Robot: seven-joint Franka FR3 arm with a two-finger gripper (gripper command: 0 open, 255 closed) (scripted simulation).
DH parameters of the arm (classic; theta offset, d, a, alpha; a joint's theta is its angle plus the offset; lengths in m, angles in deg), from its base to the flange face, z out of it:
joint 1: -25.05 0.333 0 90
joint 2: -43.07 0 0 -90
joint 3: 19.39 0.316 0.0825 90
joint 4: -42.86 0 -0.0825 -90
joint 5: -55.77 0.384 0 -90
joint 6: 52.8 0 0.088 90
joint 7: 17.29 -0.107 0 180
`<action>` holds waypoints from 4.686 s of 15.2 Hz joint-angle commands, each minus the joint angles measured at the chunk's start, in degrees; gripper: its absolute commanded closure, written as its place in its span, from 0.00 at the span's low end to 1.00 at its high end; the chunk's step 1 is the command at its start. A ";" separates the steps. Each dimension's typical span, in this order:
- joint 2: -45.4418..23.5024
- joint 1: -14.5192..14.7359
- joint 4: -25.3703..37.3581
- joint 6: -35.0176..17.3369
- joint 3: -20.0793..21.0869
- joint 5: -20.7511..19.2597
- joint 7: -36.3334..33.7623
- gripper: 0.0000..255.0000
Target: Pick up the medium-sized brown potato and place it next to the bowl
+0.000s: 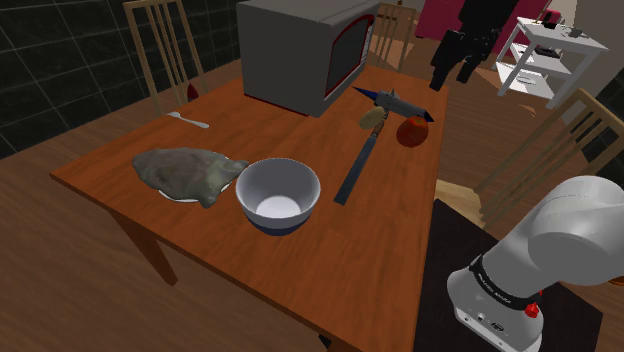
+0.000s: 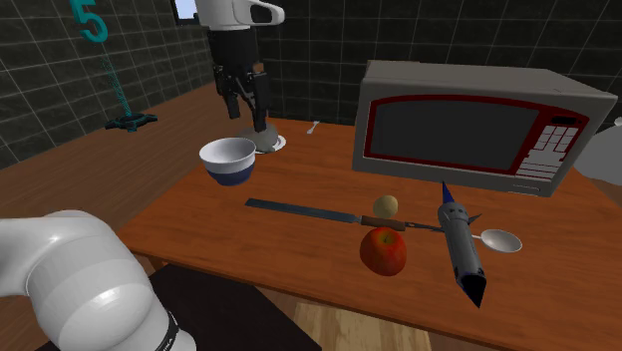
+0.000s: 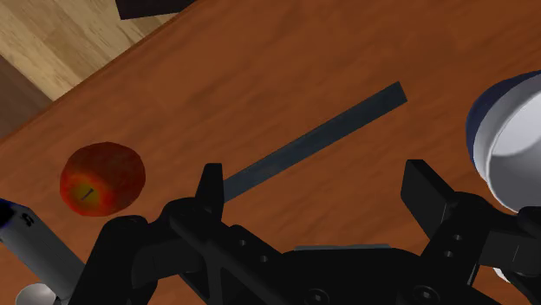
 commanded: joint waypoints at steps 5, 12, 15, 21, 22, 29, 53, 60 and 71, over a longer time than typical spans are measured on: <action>-5.85 0.00 0.28 -4.06 -3.93 -2.65 6.97 0.00; -18.53 0.13 3.88 -10.78 -9.98 -5.65 18.71 0.00; -24.71 0.18 6.59 -13.29 -12.13 -6.13 23.65 0.00; -38.04 -0.11 14.04 -17.25 -15.32 -5.59 33.42 0.00; -40.36 -0.24 15.55 -17.73 -15.69 -5.34 35.01 0.00; -57.07 -2.23 28.30 -19.45 -16.53 -3.09 45.40 0.00; -67.33 -4.26 32.51 -24.45 -15.98 -1.96 50.20 1.00; -66.70 -4.20 33.16 -23.20 -16.05 -2.09 50.27 1.00; -63.98 -3.99 37.88 -15.86 -16.36 -2.62 50.78 1.00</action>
